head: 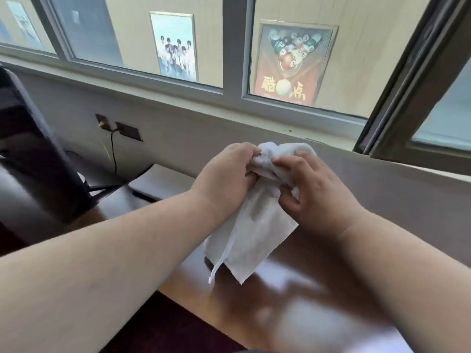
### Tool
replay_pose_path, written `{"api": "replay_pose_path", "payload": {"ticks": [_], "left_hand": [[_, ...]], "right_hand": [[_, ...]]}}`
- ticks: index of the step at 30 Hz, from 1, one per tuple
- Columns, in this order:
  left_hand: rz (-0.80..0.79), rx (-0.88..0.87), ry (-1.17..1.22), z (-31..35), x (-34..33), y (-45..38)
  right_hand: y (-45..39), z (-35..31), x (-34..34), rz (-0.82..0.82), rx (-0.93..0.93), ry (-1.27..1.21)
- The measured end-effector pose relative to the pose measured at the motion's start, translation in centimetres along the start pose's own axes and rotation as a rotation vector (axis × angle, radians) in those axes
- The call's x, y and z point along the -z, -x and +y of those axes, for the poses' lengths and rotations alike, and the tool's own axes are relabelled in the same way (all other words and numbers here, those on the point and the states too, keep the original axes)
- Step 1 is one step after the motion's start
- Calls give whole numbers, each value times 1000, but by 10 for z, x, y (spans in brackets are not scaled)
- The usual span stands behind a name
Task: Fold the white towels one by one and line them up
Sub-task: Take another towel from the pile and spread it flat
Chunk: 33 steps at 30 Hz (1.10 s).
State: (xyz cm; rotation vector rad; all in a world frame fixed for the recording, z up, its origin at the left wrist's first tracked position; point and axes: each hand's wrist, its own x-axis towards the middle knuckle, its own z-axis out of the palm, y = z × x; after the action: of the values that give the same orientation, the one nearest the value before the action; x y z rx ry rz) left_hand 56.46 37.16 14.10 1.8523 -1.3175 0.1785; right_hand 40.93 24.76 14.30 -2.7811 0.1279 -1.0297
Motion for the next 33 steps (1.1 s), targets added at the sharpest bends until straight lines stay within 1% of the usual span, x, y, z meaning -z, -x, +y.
{"api": "replay_pose_path", "payload": {"ticks": [1, 3, 5, 6, 9, 11, 13, 16, 17, 20, 21, 24, 26, 28, 31, 33], "left_hand": [[-4, 4, 22, -9, -8, 3], [-82, 89, 59, -29, -25, 16], [-221, 171, 78, -49, -43, 30], [-286, 170, 70, -60, -50, 36], [-391, 150, 39, -91, -58, 47], [-418, 176, 76, -108, -56, 50], [-457, 229, 99, -120, -55, 50], [-543, 342, 93, -132, -58, 47], [-565, 405, 143, -134, -60, 46], [-590, 722, 527, -127, -64, 43], [-597, 797, 633, -123, -66, 43], [-607, 890, 845, -117, -76, 43], [-565, 1007, 1018, -115, -83, 39], [-471, 1161, 1182, -113, -87, 34], [-333, 1231, 1286, -106, -97, 24], [-257, 1250, 1316, -102, -103, 19]], "right_hand": [[4, 3, -8, -31, -20, 21], [20, 9, -25, -177, -128, 40], [36, 12, -44, -292, -308, 55], [42, 13, -51, -305, -408, 82], [56, 10, -64, -302, -727, 107], [64, 2, -68, -224, -896, 87], [65, -8, -67, -113, -991, 66], [57, -24, -68, -43, -1031, 97], [55, -29, -69, -37, -1036, 101], [51, -43, -70, 26, -1076, 93], [52, -46, -69, 51, -1086, 83], [56, -53, -61, 82, -1102, 82], [58, -54, -50, 112, -1103, 66], [57, -52, -39, 130, -1096, 36], [59, -46, -26, 51, -1073, 102], [66, -37, -23, 1, -1122, 198]]}}
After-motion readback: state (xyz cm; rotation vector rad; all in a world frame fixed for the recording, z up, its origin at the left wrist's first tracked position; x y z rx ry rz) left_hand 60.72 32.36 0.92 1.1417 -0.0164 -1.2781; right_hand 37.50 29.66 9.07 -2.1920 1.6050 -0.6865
